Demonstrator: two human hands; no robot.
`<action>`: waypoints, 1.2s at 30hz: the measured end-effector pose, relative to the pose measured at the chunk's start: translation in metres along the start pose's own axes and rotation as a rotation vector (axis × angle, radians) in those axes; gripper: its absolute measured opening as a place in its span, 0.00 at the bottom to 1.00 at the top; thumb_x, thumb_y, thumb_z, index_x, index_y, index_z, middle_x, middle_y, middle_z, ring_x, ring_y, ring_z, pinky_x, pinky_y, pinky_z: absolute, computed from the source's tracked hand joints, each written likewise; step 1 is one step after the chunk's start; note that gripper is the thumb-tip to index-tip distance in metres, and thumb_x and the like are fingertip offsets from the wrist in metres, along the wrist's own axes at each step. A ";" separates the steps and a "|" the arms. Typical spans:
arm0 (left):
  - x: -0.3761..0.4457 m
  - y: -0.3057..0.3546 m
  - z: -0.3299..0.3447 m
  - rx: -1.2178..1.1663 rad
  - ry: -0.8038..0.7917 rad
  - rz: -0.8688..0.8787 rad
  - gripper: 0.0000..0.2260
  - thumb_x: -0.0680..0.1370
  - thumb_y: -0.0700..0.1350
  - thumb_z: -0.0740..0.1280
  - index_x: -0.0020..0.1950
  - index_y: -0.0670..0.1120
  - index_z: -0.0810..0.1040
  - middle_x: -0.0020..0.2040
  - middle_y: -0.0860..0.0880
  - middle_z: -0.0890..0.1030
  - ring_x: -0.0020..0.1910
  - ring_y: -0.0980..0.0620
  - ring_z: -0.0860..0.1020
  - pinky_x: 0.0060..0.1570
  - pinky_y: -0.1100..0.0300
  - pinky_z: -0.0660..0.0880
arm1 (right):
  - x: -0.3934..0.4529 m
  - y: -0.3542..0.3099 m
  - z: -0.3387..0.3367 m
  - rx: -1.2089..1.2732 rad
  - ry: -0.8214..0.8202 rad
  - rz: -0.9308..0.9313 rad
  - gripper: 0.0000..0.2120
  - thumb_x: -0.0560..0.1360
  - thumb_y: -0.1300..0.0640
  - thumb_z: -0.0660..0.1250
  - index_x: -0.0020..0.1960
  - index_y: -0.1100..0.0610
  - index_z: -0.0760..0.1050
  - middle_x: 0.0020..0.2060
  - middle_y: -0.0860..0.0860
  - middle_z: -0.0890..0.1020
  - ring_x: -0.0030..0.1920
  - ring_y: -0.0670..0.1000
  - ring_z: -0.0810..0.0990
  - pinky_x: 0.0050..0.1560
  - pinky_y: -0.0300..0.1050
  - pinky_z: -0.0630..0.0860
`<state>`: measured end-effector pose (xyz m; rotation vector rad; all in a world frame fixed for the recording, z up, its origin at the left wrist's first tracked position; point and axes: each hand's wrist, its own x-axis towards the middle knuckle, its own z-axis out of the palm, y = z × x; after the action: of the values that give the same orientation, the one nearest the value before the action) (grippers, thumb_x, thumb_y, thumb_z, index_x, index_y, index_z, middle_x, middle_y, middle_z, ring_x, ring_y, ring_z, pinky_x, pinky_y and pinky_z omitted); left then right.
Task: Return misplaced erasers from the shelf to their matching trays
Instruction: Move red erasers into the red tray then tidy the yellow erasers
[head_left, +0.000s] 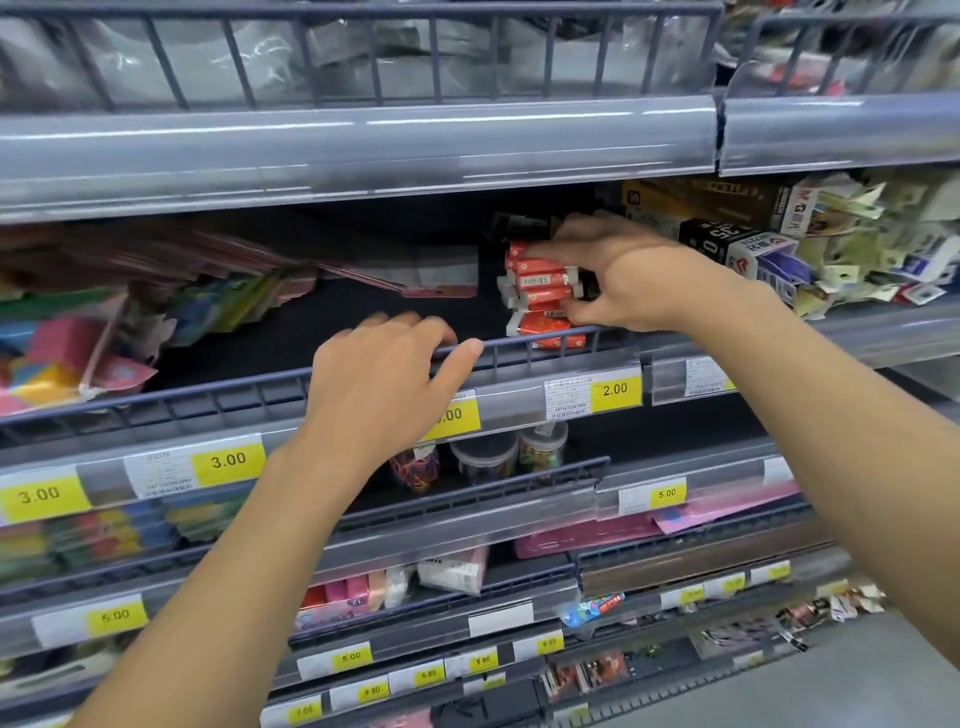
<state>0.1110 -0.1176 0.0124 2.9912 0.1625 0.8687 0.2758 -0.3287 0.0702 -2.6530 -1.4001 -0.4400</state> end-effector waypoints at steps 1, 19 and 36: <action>0.001 0.000 -0.001 -0.016 -0.010 -0.007 0.22 0.83 0.65 0.54 0.58 0.56 0.82 0.48 0.55 0.84 0.51 0.49 0.80 0.38 0.56 0.65 | -0.002 0.000 0.000 0.022 0.023 0.014 0.30 0.75 0.51 0.72 0.75 0.46 0.68 0.66 0.51 0.74 0.65 0.55 0.71 0.63 0.41 0.66; 0.029 0.050 -0.021 -1.711 0.129 -0.471 0.11 0.77 0.41 0.74 0.59 0.48 0.81 0.50 0.46 0.88 0.50 0.46 0.87 0.47 0.52 0.84 | -0.028 -0.118 0.030 0.731 0.622 0.125 0.20 0.73 0.54 0.74 0.64 0.52 0.75 0.53 0.45 0.73 0.47 0.38 0.74 0.47 0.29 0.70; 0.035 0.003 -0.023 -1.543 0.103 -0.562 0.08 0.78 0.37 0.73 0.51 0.50 0.82 0.41 0.51 0.87 0.43 0.49 0.88 0.31 0.62 0.79 | 0.031 -0.005 -0.003 0.199 -0.127 0.335 0.25 0.80 0.47 0.66 0.76 0.44 0.66 0.73 0.50 0.72 0.68 0.54 0.73 0.60 0.39 0.66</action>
<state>0.1286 -0.1174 0.0511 1.3602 0.1855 0.5859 0.2875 -0.3024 0.0824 -2.7116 -0.9384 -0.0932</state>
